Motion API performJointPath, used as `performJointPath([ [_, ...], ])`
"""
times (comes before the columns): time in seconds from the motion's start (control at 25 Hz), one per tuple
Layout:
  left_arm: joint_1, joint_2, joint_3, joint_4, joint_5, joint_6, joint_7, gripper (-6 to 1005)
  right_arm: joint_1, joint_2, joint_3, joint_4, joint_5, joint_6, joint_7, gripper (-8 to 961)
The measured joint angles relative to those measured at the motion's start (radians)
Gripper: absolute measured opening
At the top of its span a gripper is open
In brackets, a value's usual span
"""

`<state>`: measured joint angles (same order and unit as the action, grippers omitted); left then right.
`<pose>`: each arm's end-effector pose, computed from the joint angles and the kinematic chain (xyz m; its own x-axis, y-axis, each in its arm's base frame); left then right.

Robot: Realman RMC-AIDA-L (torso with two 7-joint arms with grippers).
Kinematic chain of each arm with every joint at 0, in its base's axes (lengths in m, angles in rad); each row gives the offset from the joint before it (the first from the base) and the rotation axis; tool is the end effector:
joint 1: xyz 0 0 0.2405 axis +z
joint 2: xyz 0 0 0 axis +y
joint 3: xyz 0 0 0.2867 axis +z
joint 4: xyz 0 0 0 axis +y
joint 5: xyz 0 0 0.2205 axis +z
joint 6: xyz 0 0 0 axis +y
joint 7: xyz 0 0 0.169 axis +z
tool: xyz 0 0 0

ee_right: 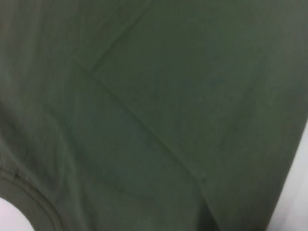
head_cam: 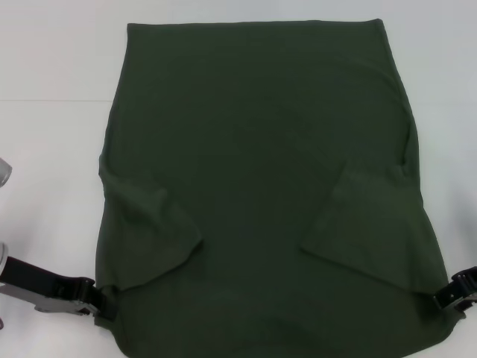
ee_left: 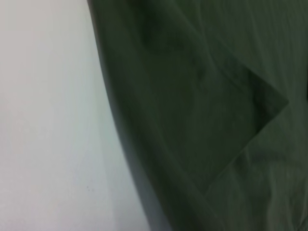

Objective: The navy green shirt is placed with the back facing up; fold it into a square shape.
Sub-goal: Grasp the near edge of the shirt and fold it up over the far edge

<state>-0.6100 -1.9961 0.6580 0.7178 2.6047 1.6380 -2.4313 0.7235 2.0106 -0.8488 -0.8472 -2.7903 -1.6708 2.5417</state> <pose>-0.3436 0.3446 -0.0097 0.1631 0.9861 0.0328 0.9812 -0.1587 -0.1103 0.3132 0.3758 0.0001 0.2668 -0.9505 0.1591 -0.8784 -0.3078 -0.3656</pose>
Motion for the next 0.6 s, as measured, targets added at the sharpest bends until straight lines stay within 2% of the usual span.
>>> performJointPath([
  [0.56, 0.001, -0.001, 0.000, 0.001, 0.000, -0.002, 0.000, 36, 0.003, 0.017, -0.002, -0.040, 0.004, -0.009, 0.019, 555],
  [0.6, 0.001, -0.001, 0.000, 0.001, 0.000, -0.002, 0.000, 36, 0.001, 0.018, -0.002, -0.043, 0.003, -0.009, 0.019, 531],
])
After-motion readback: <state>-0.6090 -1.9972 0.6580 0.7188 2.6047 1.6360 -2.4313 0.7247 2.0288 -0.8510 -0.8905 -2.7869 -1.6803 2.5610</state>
